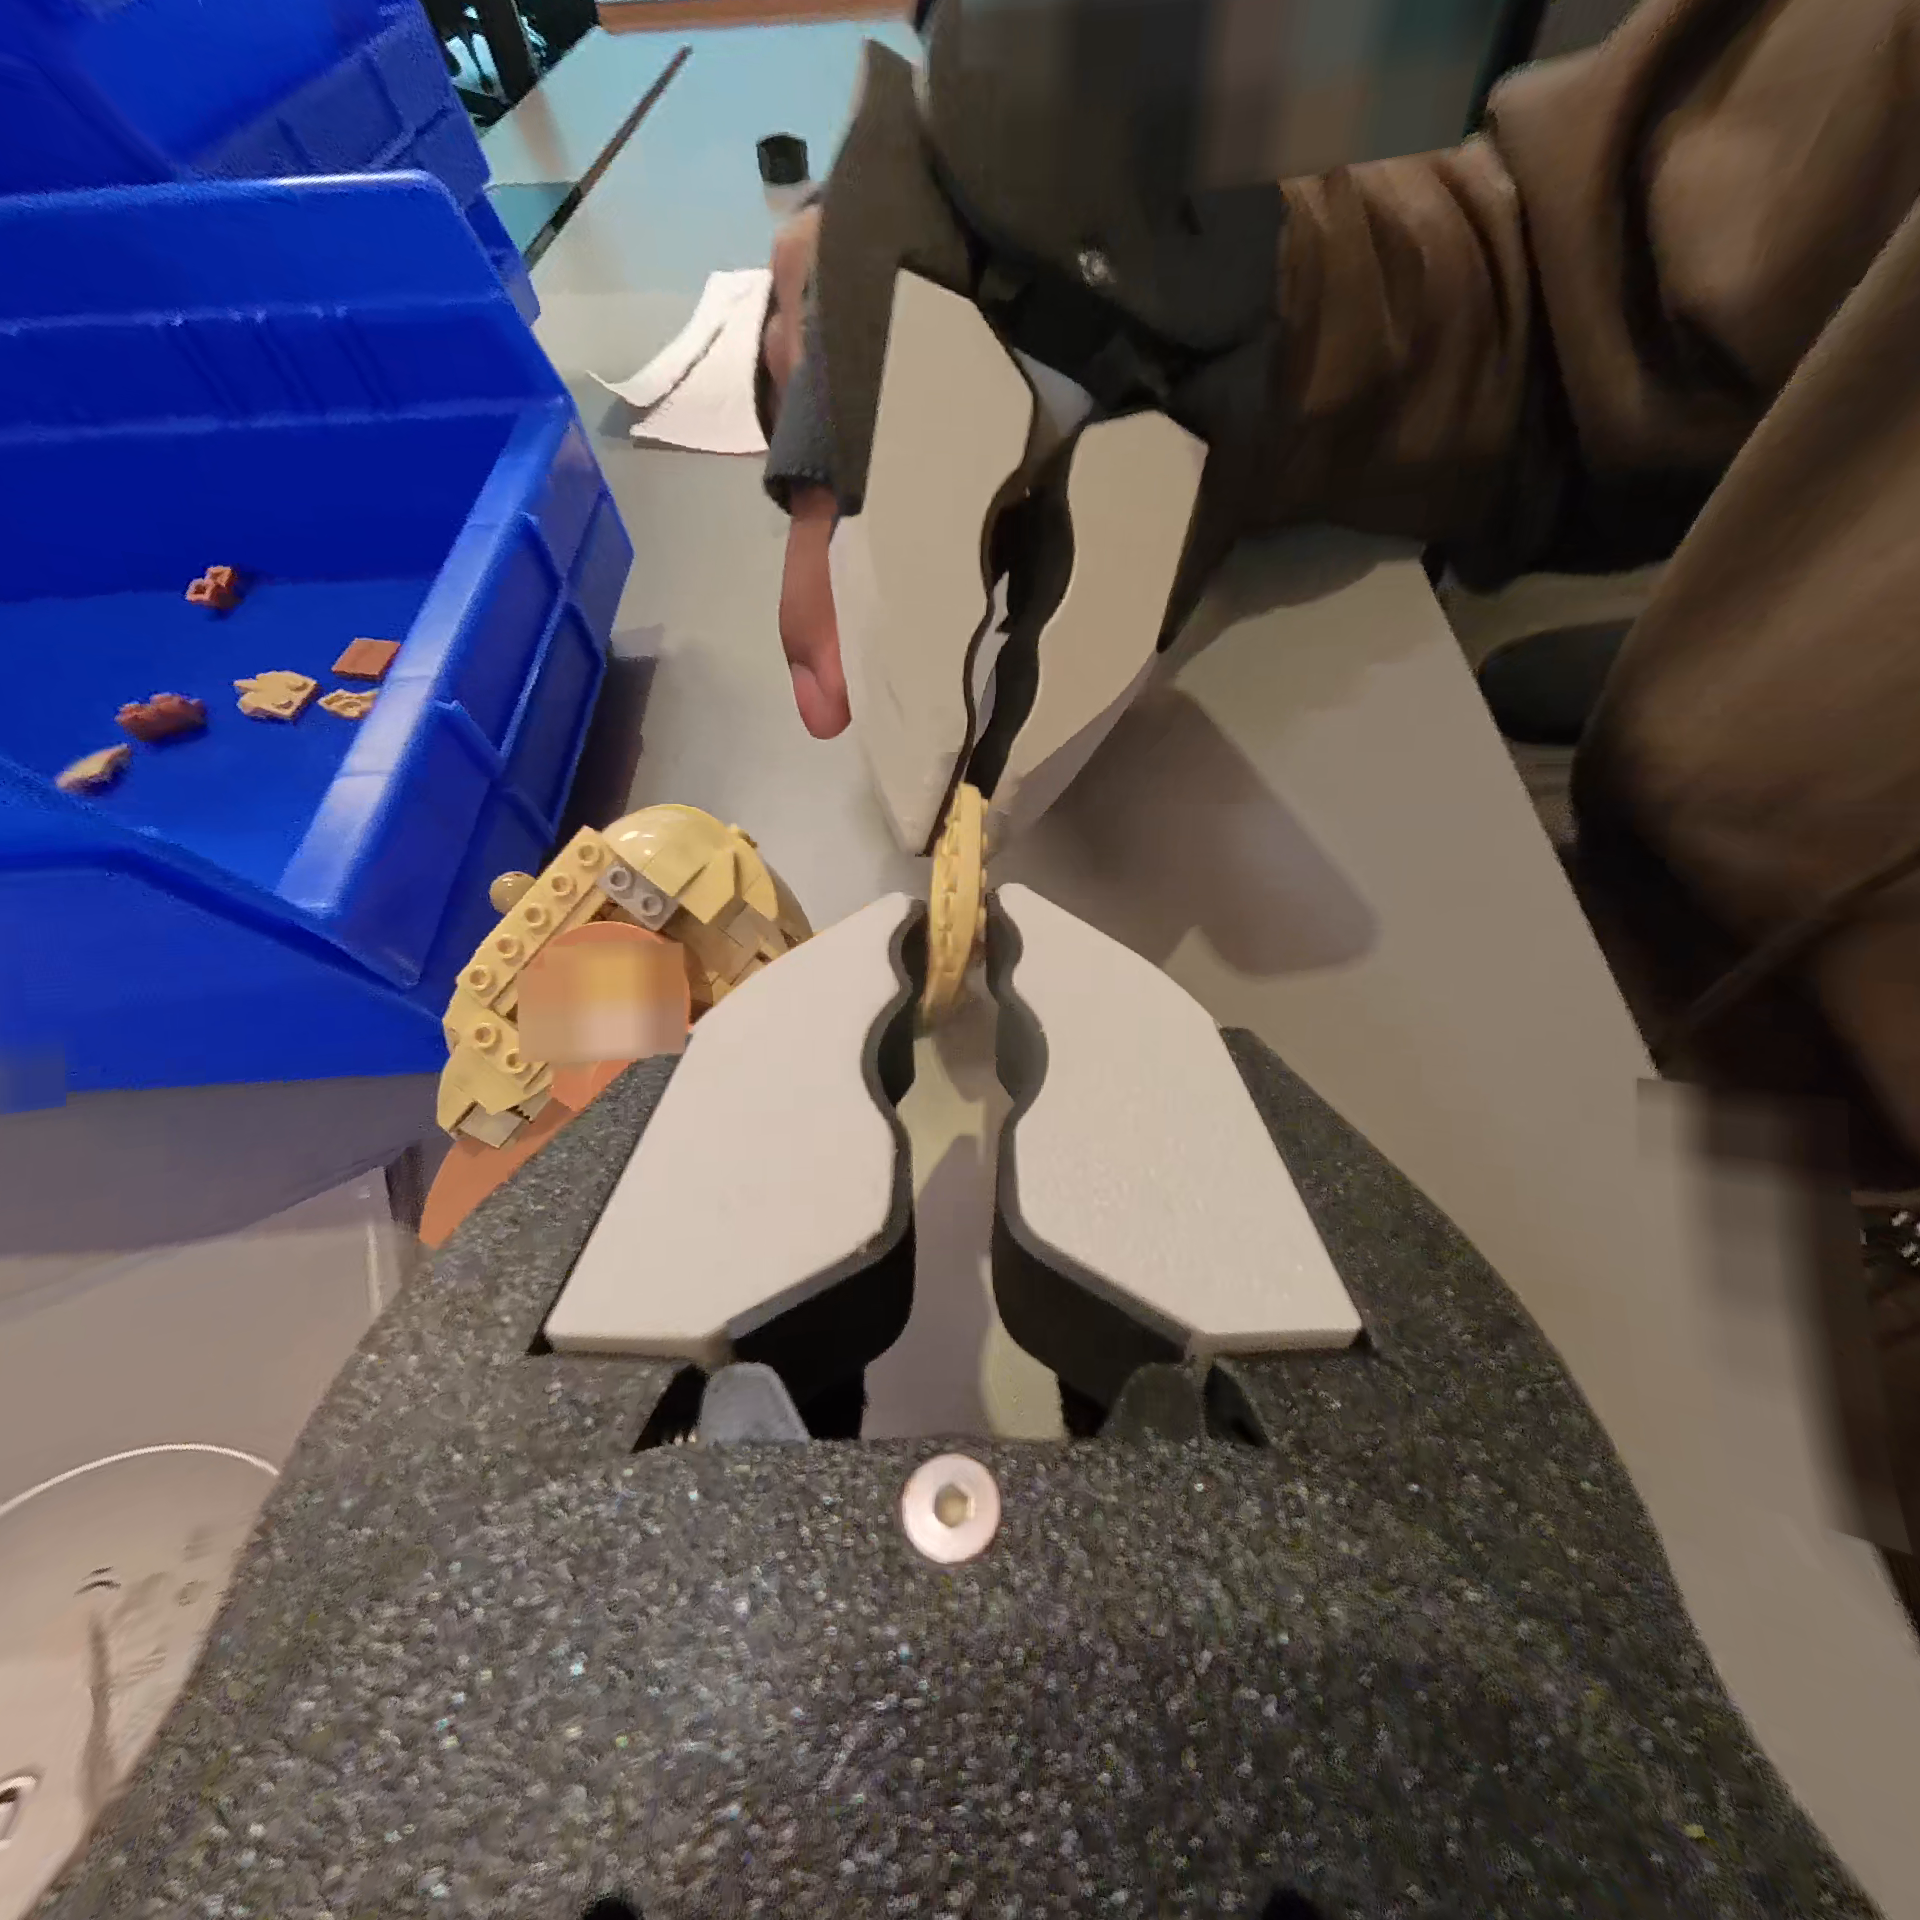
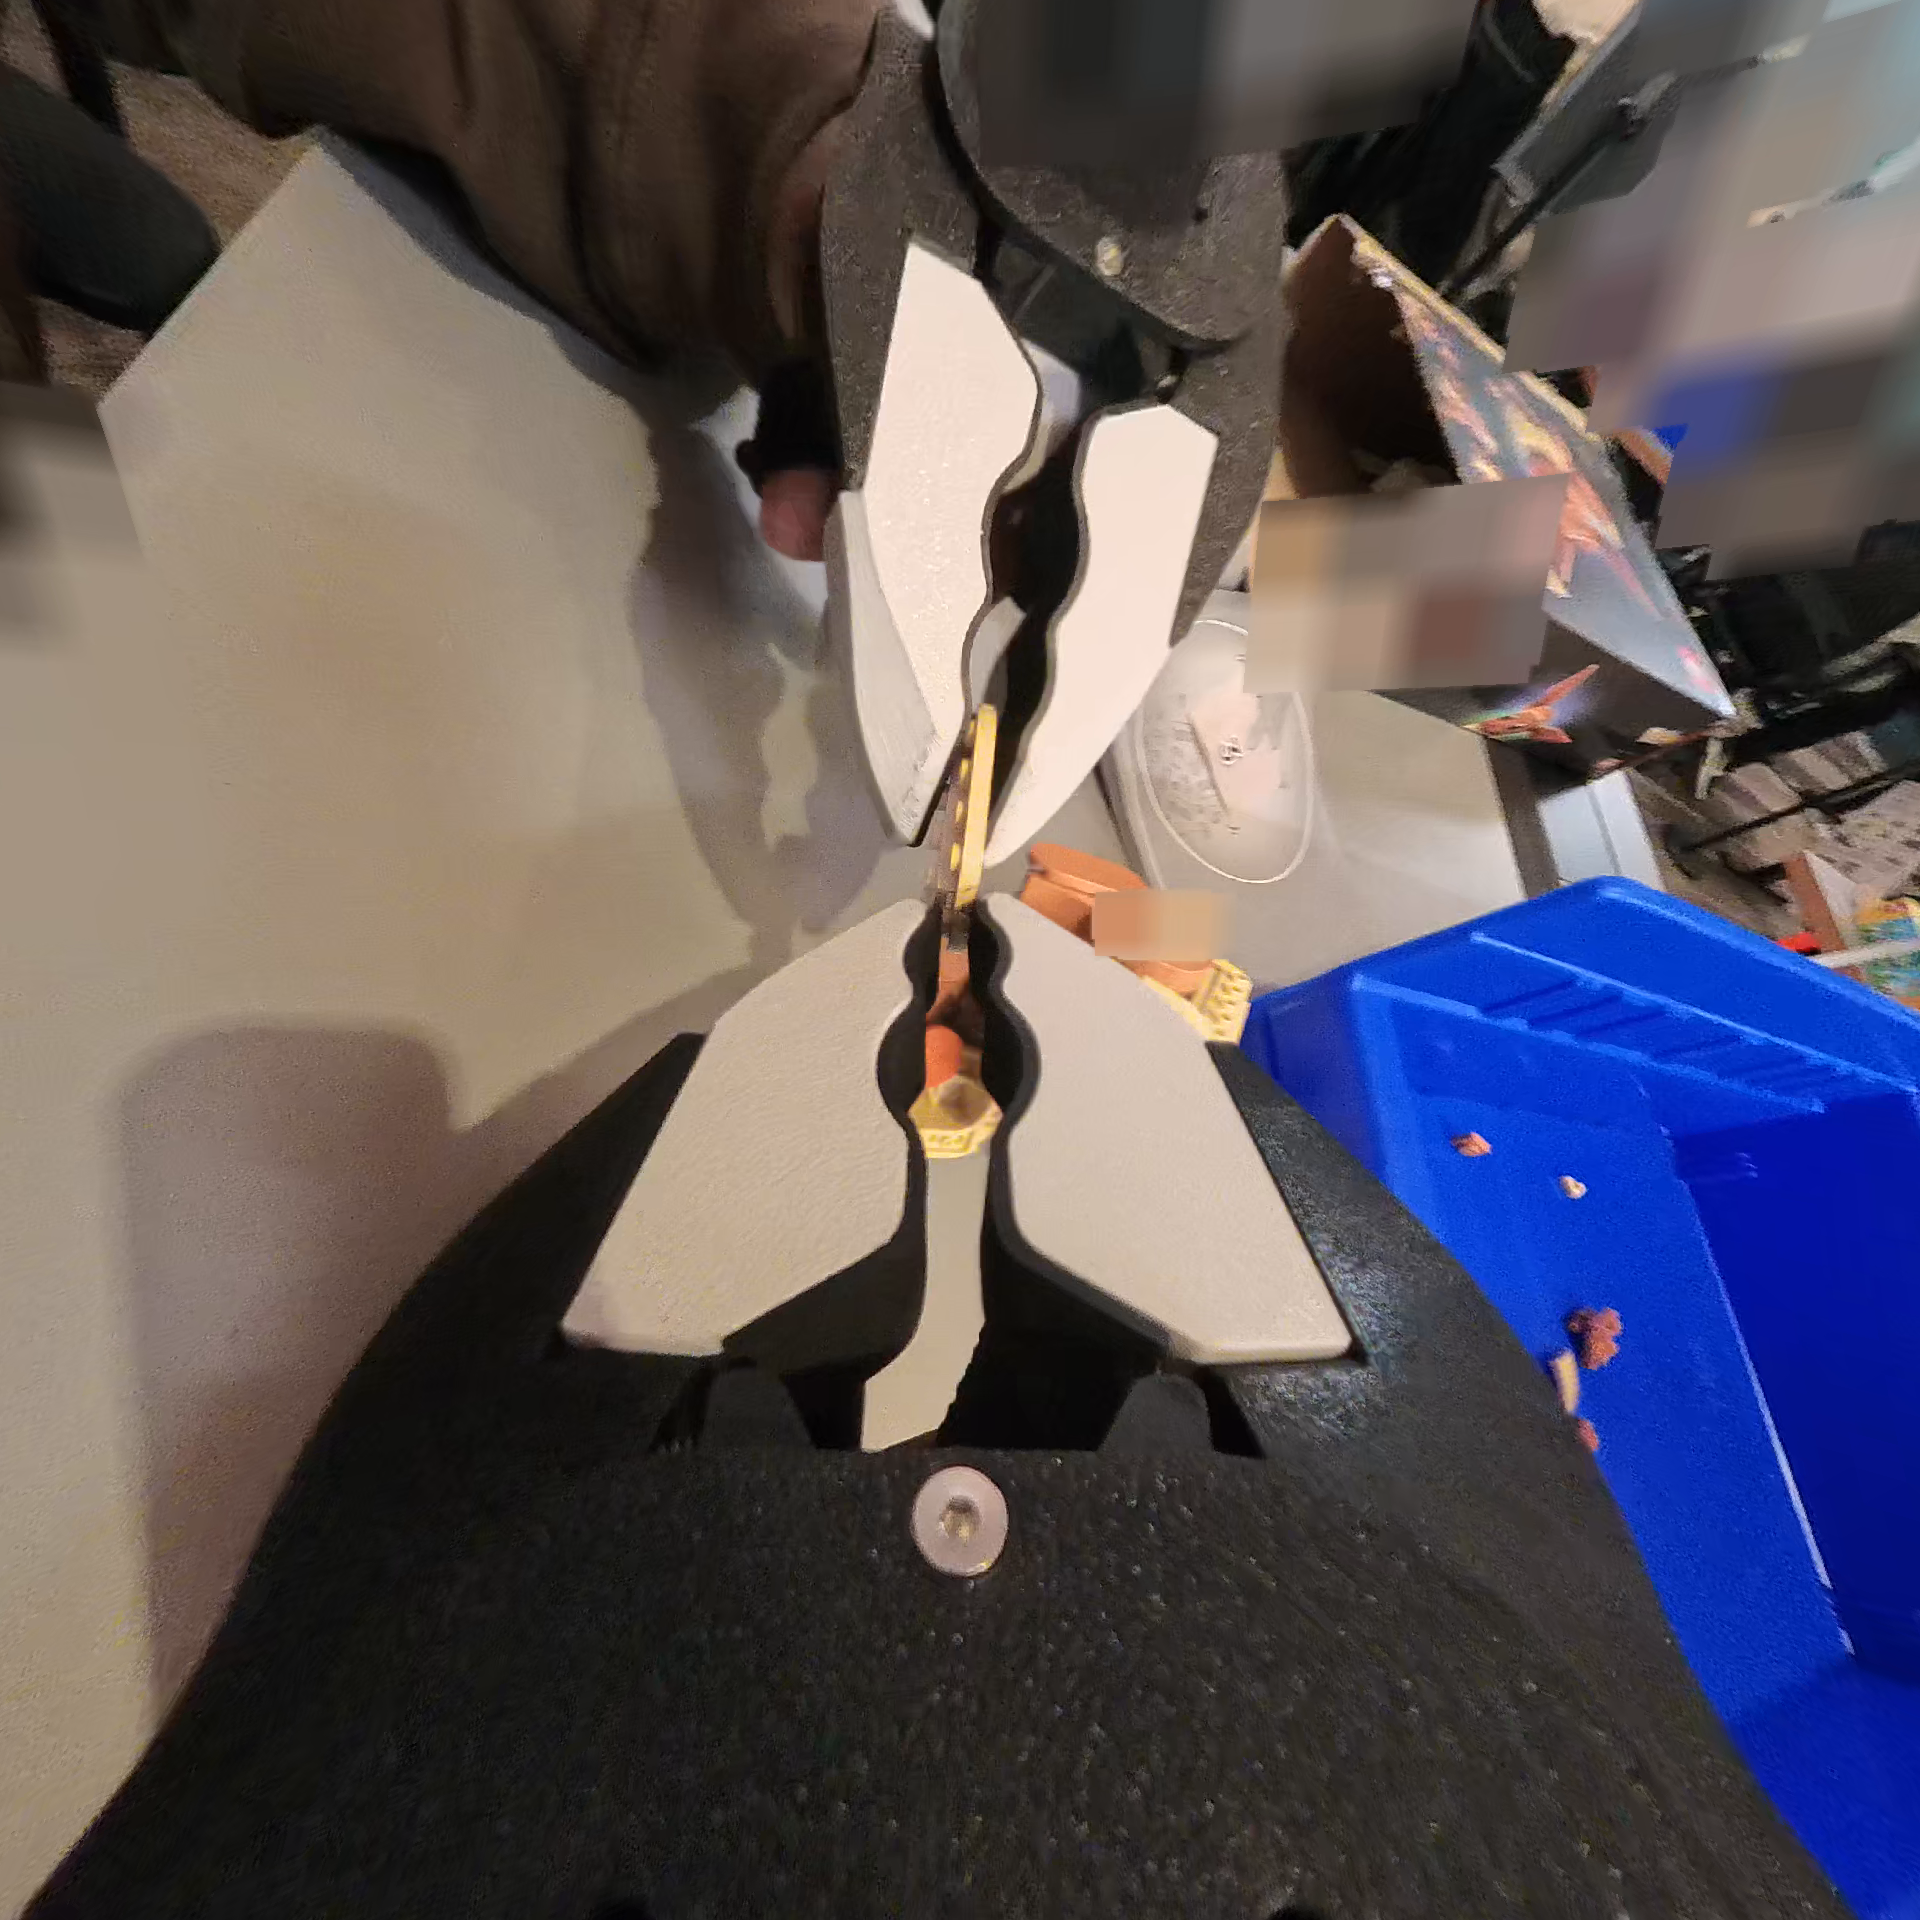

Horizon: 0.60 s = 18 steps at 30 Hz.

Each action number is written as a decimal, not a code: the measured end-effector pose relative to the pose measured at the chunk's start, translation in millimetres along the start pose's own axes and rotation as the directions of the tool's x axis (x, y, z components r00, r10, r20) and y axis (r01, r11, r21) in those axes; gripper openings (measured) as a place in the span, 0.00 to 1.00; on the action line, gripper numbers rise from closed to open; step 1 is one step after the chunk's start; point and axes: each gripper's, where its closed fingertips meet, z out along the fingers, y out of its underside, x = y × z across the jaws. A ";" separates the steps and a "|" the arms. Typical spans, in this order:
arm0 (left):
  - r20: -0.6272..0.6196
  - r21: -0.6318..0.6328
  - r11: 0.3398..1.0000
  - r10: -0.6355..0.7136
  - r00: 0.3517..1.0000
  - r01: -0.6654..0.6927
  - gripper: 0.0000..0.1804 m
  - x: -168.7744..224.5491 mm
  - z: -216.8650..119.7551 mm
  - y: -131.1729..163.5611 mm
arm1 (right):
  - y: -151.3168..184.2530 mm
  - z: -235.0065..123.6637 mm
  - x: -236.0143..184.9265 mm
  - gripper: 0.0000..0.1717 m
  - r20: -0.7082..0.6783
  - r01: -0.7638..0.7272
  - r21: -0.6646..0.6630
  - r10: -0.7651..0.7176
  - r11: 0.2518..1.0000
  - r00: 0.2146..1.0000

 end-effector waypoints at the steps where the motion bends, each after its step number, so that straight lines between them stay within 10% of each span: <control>1: 0.001 0.020 0.999 -0.047 0.999 0.047 0.07 -2.5 -0.8 -2.6 | -1.0 -1.1 3.8 0.03 -0.024 0.004 0.004 -0.004 1.000 1.000; 18: -0.167 0.224 0.867 -0.417 0.894 0.446 0.07 -12.3 -11.6 -27.9 | -17.5 -4.2 24.7 0.03 -0.256 0.099 0.046 -0.084 0.994 0.963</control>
